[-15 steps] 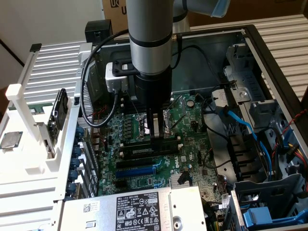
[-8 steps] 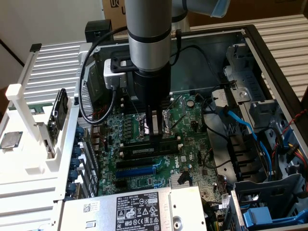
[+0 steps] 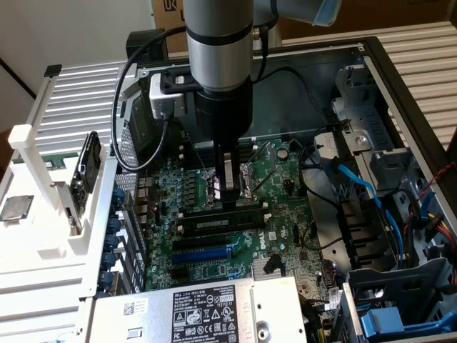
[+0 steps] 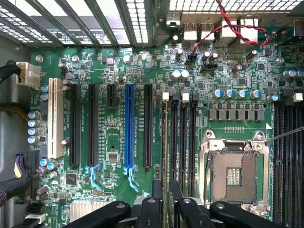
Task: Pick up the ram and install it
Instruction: 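Insert the ram into the slot, then press down the ram until it locks into place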
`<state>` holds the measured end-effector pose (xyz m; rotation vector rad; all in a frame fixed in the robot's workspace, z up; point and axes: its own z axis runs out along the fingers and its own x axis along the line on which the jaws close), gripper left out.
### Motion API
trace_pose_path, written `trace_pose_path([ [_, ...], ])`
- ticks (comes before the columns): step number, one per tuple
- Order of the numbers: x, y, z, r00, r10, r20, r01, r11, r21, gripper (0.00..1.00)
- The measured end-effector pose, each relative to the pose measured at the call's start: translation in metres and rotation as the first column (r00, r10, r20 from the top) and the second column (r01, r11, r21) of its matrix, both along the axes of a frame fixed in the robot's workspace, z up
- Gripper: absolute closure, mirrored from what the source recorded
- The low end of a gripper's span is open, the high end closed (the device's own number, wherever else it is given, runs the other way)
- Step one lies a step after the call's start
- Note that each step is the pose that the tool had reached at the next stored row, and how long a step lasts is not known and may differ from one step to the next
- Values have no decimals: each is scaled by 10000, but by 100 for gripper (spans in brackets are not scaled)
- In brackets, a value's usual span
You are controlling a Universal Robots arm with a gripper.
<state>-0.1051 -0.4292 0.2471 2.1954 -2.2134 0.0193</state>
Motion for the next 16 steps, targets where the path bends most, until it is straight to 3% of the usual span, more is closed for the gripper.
trace_pose_path([
  [13, 0, 0, 0, 10000, 0, 0, 0, 10000, 0, 79],
  [16, 0, 0, 0, 10000, 0, 0, 0, 10000, 0, 88],
])
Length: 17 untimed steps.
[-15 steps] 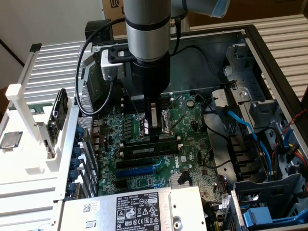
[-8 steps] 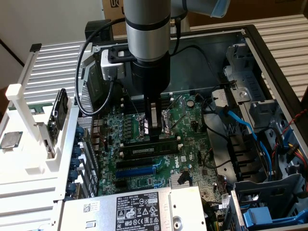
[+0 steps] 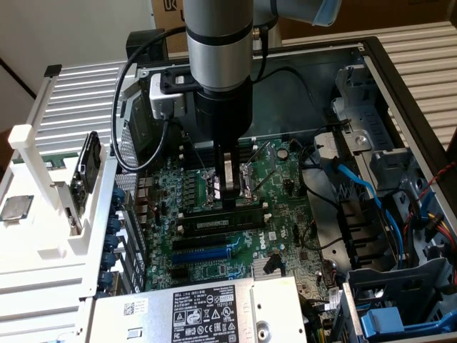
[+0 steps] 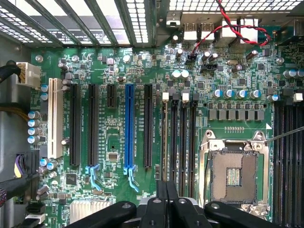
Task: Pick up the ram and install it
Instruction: 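Press down the ram until it locks into place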
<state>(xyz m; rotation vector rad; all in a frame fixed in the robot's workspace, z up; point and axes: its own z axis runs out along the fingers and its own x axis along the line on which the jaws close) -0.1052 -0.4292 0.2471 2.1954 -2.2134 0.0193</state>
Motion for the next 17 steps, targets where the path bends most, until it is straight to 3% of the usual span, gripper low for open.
trace_pose_path([
  [14, -33, 8, -5, 10000, -80, 0, 80, 10000, -1, 90],
  [17, -33, 14, -8, 9999, -114, 1, 114, 9999, -25, 90],
])
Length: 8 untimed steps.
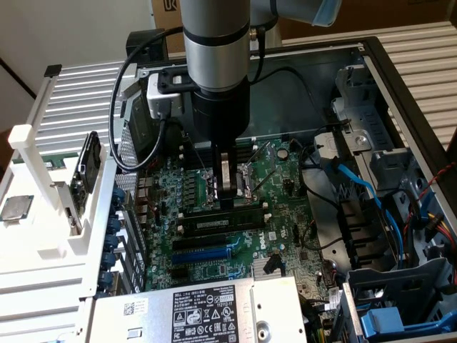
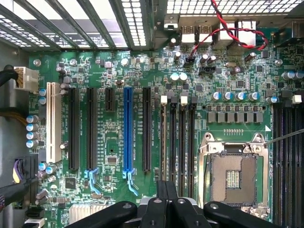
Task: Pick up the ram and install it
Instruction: 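Press down the ram until it locks into place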
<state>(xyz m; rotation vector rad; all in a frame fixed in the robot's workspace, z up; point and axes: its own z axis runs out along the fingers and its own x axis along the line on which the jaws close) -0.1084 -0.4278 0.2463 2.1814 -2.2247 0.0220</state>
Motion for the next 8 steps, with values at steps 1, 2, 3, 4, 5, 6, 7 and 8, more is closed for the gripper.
trace_pose_path([
  [1, 0, 7, -2, 10000, -2, 0, 2, 10000, -22, 90],
  [2, 0, 8, -4, 10000, -1, 1, 1, 10000, -43, 90],
  [3, 0, 7, -4, 10000, 0, 0, 0, 10000, -53, 90],
  [4, 0, 7, -4, 10000, 1, -1, -1, 10000, -57, 90],
  [5, 0, 12, -4, 10000, -1, -1, 1, 10000, -72, 90],
  [6, 0, 20, -5, 10000, -2, -1, 2, 10000, -83, 90],
  [7, 0, 29, -6, 10000, 0, -2, 0, 10000, -87, 90],
  [8, 0, 36, -8, 10000, 0, 0, 0, 10000, -87, 90],
])
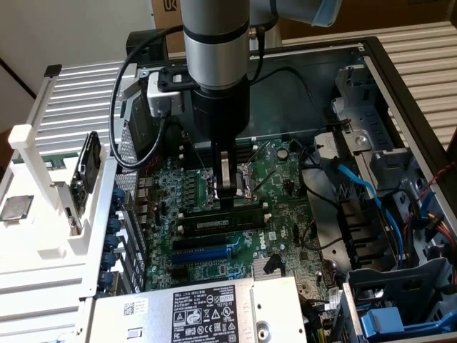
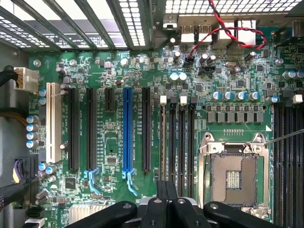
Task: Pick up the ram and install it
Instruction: 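Press down the ram until it locks into place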
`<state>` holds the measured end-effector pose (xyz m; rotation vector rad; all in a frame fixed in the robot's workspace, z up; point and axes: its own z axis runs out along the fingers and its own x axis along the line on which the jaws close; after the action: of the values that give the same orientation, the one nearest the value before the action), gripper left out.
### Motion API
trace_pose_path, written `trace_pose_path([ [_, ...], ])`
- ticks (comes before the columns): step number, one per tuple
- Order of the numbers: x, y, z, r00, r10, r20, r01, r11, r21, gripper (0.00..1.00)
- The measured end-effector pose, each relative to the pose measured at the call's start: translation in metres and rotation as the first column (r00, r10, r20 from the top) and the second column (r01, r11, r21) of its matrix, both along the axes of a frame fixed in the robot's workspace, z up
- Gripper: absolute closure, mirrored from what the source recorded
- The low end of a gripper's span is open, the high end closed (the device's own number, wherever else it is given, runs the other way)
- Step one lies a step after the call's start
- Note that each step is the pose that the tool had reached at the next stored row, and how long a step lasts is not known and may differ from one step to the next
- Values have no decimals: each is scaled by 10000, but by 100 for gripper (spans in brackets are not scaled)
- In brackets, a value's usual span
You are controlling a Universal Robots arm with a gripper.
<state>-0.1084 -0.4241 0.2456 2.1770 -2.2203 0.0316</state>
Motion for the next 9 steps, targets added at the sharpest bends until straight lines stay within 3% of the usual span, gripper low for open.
trace_pose_path([
  [9, 0, 4, -56, 10000, 0, 0, 0, 10000, 0, 90],
])
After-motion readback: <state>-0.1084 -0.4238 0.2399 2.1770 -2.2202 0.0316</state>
